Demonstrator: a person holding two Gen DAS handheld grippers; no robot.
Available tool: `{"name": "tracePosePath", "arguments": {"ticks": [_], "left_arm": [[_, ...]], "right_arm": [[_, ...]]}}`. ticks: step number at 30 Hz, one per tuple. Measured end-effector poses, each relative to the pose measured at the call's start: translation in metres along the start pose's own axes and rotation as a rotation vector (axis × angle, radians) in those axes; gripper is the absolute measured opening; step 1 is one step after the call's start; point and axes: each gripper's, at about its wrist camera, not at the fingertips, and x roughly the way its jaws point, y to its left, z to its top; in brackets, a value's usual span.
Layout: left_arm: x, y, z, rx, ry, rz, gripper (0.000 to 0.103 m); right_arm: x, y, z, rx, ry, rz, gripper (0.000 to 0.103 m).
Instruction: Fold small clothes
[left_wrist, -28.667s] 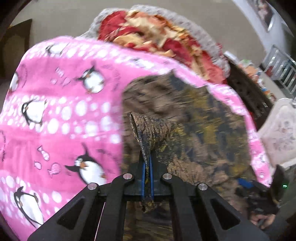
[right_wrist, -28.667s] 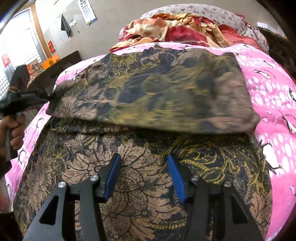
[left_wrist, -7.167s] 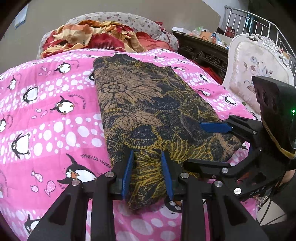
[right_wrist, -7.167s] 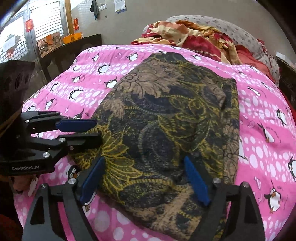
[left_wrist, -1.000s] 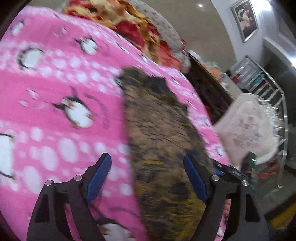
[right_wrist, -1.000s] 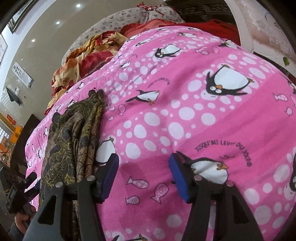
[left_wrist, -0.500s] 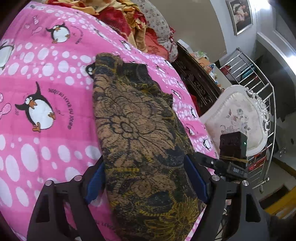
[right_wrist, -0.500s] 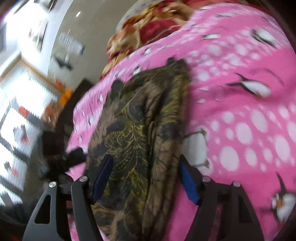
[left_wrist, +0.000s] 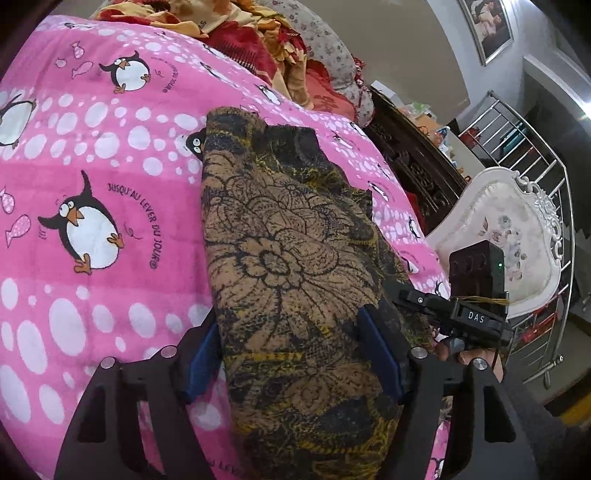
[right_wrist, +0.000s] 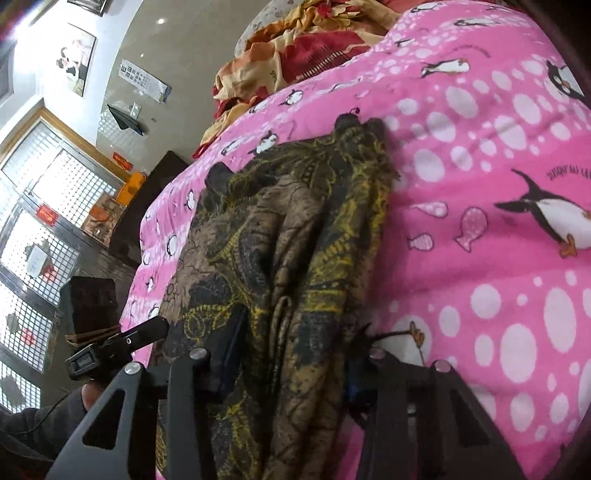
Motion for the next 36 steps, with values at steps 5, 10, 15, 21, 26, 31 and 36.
{"name": "tracePosePath", "arguments": {"ticks": [5, 10, 15, 21, 26, 31, 36], "left_arm": [[-0.002, 0.011, 0.001, -0.063, -0.021, 0.044, 0.018], [-0.003, 0.004, 0.0, -0.017, -0.027, 0.115, 0.001], [-0.013, -0.017, 0.005, 0.097, -0.024, 0.199, 0.0], [-0.055, 0.007, 0.016, 0.096, -0.059, 0.209, 0.0], [-0.112, 0.053, 0.02, 0.048, -0.12, 0.281, 0.0], [-0.126, 0.099, 0.01, -0.007, -0.101, 0.287, 0.003], [-0.119, 0.115, 0.001, -0.05, -0.133, 0.242, 0.016]], "right_arm": [[0.004, -0.004, 0.003, 0.032, -0.007, 0.026, 0.048], [0.004, -0.004, 0.002, 0.036, -0.016, 0.01, 0.043], [0.0, 0.003, -0.003, 0.097, 0.002, -0.011, 0.027], [0.015, 0.01, -0.016, 0.251, -0.021, 0.112, 0.025], [0.069, 0.045, -0.026, 0.26, 0.022, 0.223, 0.025], [0.122, 0.089, -0.03, 0.154, 0.061, 0.227, 0.025], [0.118, 0.091, -0.035, 0.116, 0.03, 0.215, 0.028]]}}
